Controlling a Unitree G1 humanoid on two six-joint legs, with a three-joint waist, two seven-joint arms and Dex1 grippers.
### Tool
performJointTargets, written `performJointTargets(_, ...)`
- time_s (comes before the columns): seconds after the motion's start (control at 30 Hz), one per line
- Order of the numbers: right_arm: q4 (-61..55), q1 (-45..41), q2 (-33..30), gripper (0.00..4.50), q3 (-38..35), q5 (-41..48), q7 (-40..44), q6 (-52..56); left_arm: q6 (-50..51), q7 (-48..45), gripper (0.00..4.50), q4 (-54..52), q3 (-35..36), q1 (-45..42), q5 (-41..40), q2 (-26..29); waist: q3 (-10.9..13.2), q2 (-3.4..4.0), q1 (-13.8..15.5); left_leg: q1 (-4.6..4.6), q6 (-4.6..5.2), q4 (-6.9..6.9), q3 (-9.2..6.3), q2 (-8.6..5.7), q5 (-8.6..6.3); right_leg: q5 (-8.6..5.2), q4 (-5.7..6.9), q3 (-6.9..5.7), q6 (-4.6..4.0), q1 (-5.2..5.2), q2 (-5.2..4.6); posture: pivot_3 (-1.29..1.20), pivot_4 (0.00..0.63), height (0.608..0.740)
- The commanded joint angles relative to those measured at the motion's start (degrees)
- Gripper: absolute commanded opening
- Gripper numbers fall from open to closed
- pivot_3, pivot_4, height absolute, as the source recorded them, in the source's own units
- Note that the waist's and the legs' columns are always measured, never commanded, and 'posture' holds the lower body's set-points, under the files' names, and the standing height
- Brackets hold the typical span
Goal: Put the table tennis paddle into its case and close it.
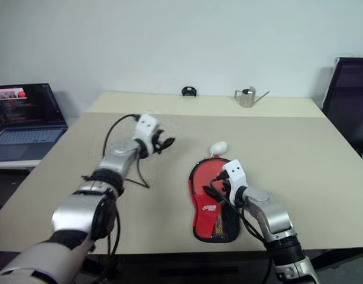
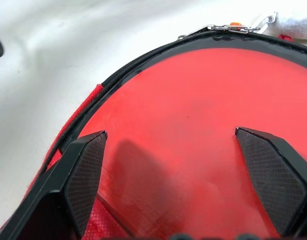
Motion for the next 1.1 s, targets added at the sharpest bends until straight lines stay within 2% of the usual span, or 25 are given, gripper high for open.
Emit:
performJointTargets(0.03,6.9,3.1,-3.1,4.50,-0.9,-0.2,1.3,1.9,11.4,-9.8,2.93,-25.2,1.4,10.8,-9.7,2.2,0.0,0.01,0.1,0.00,0.00,0.00,-0.01,0.00,0.00,-0.02,0.01,0.07,-0.03,0.03,-0.04,0.00,0.150,0.740)
performJointTargets(0.13,4.3,3.7,-5.4,4.50,-2.1,1.7,3.7,2.8,20.2,-5.4,2.93,-44.0,3.5,20.1,-13.6,2.9,0.0,-0.01,0.8,-0.07,0.00,0.04,-0.15,-0.03,0.00,-0.02,-0.06,0.02,-0.05,0.07,-0.13,0.00,0.150,0.740)
performJointTargets(0.23,2.1,3.4,-7.1,4.50,-3.1,3.2,5.2,3.4,26.0,-3.2,2.93,-54.7,3.1,24.3,-16.1,2.6,0.0,-0.02,2.1,-0.20,0.00,0.11,-0.31,-0.06,0.00,-0.02,-0.11,-0.09,-0.05,0.05,-0.17,0.00,0.150,0.740)
performJointTargets(0.4,-2.5,2.1,-10.0,4.50,-5.7,6.9,8.2,4.2,31.9,-2.2,2.93,-62.6,-0.6,25.1,-20.4,-0.4,0.0,0.12,2.4,-0.23,0.00,0.11,-0.33,-0.11,0.00,-0.02,-0.15,-0.11,-0.06,0.09,-0.19,0.00,0.150,0.740)
performJointTargets(0.5,-9.0,2.7,-13.2,4.50,-8.1,11.8,11.7,7.3,32.9,-5.3,2.93,-64.0,-5.1,24.7,-22.2,-1.9,0.2,0.29,2.3,-0.34,0.01,0.09,-0.32,-0.12,0.00,-0.03,-0.17,-0.11,-0.07,0.01,-0.17,0.00,0.150,0.740)
performJointTargets(0.6,-16.0,4.2,-17.8,4.50,-12.3,16.9,13.8,12.2,31.1,-7.7,2.93,-61.1,-9.8,23.6,-20.9,-2.8,0.5,0.66,2.1,-0.53,0.01,0.06,-0.30,-0.11,-0.01,-0.04,-0.18,-0.10,-0.10,-0.18,-0.13,0.00,0.150,0.740)
performJointTargets(0.8,-21.1,5.7,-24.1,4.50,-19.2,23.1,14.1,17.5,26.3,-9.2,2.93,-49.4,-16.2,18.6,-17.4,-6.6,0.5,0.67,1.7,-0.54,0.03,0.04,-0.29,-0.09,-0.01,-0.07,-0.24,-0.11,-0.12,-0.18,-0.05,0.00,0.150,0.740)
performJointTargets(0.93,-22.6,7.9,-25.9,4.50,-22.5,24.5,12.7,18.4,20.5,-9.3,2.93,-36.1,-21.7,13.3,-11.4,-10.4,0.6,0.61,1.8,-0.56,0.03,0.05,-0.27,-0.12,-0.01,-0.07,-0.25,-0.12,-0.11,-0.18,-0.04,0.00,0.150,0.740)
performJointTargets(1.1,-23.3,8.4,-26.6,4.50,-23.4,25.9,11.4,18.5,13.1,-8.0,2.93,-23.0,-23.5,8.3,-6.7,-14.0,0.6,0.57,1.6,-0.60,0.05,0.04,-0.19,-0.12,-0.02,-0.07,-0.33,-0.08,-0.11,-0.21,-0.04,0.00,0.150,0.740)
